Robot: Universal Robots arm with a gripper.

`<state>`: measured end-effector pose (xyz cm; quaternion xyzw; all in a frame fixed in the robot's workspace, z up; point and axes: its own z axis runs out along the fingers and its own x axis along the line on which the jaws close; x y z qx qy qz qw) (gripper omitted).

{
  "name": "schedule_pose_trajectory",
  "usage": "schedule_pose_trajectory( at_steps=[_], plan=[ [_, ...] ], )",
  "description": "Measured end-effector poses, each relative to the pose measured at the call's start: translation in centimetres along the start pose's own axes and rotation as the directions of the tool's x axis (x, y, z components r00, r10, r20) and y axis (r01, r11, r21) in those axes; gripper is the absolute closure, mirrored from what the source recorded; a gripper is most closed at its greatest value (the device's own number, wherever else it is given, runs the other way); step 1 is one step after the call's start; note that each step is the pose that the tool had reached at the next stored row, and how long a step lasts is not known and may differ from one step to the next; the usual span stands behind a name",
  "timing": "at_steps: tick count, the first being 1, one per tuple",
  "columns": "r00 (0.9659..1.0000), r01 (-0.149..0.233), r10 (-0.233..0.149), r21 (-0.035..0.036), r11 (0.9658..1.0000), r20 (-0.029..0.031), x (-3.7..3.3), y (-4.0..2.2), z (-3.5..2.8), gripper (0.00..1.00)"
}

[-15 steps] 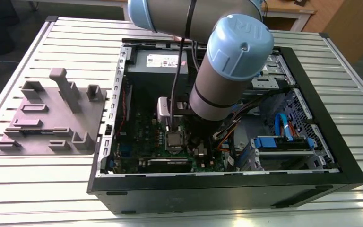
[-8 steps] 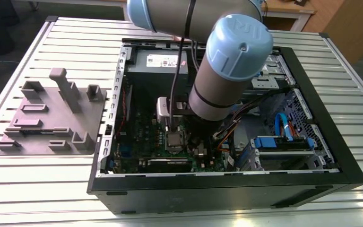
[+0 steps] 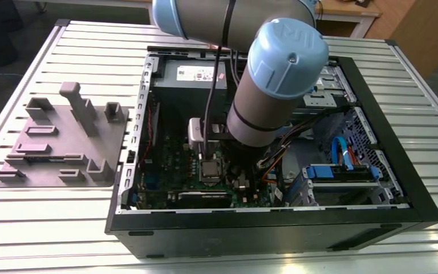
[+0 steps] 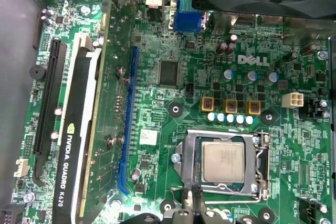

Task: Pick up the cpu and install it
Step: 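Install the first cpu locking lever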

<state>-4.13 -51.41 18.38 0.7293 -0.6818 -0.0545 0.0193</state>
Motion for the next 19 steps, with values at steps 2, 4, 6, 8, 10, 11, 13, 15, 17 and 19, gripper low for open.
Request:
schedule_pose_trajectory(
  at_steps=[2, 4, 6, 8, 10, 11, 13, 15, 17, 19],
  plan=[
    [1.0000, 0.000, 0.000, 0.0005, 1.0000, 0.0023, 0.00, 0.01, -0.10, 0.90],
    [1.0000, 0.001, -0.001, 0.0013, 1.0000, 0.0050, -0.04, 0.02, -0.31, 0.90],
    [1.0000, 0.001, -0.001, 0.0015, 1.0000, 0.0055, -0.05, 0.05, -0.54, 0.90],
    [1.0000, 0.001, -0.001, 0.0012, 1.0000, 0.0042, -0.03, 0.08, -0.69, 0.90],
    [1.0000, 0.001, -0.001, 0.0011, 1.0000, 0.0042, -0.04, 0.08, -0.76, 0.90],
    [1.0000, 0.001, -0.001, 0.0011, 1.0000, 0.0040, -0.04, 0.09, -0.83, 0.90],
    [1.0000, 0.001, -0.001, 0.0011, 1.0000, 0.0040, -0.05, 0.11, -1.02, 0.90],
    [1.0000, 0.001, -0.001, 0.0011, 1.0000, 0.0039, -0.07, 0.14, -1.33, 0.90],
    [1.0000, 0.001, -0.001, 0.0011, 1.0000, 0.0041, -0.09, 0.18, -1.73, 0.90],
    [1.0000, 0.001, -0.001, 0.0011, 1.0000, 0.0040, -0.11, 0.22, -2.08, 0.90]
  ],
)
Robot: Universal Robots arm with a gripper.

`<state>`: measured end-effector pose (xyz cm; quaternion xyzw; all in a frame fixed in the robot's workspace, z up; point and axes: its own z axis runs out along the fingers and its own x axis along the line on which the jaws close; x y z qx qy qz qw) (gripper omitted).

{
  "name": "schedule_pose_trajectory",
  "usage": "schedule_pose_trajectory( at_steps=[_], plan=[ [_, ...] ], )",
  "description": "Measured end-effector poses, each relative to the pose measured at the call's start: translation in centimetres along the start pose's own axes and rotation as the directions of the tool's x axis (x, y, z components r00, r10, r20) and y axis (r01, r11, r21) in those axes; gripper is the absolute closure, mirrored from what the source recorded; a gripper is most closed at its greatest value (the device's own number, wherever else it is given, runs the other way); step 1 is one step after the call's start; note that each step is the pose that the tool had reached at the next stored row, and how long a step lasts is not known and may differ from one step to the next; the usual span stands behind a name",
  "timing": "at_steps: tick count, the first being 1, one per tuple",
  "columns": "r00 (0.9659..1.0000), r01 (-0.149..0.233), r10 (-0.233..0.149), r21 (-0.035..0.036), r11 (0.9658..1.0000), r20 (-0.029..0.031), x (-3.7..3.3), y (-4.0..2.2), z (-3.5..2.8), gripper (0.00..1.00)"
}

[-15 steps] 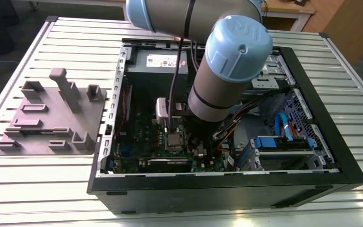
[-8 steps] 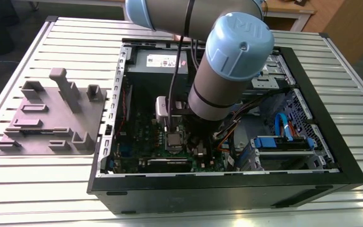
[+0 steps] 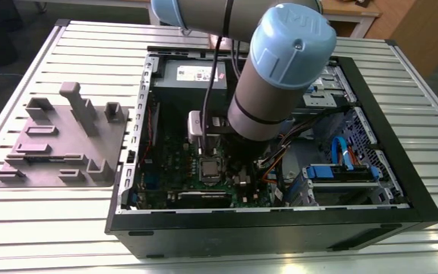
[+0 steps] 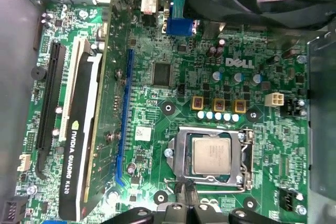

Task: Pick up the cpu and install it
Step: 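Install the first cpu locking lever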

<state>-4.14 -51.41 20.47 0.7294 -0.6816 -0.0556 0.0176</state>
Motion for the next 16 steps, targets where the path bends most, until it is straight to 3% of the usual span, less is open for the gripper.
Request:
schedule_pose_trajectory(
  at_steps=[9, 16],
  plan=[
    [1.0000, 0.000, 0.000, 0.0000, 1.0000, -0.0001, -0.04, 0.09, -0.63, 0.90],
    [1.0000, 0.000, 0.000, 0.0000, 1.0000, 0.0000, -0.04, 0.12, -0.64, 0.90]
  ],
)
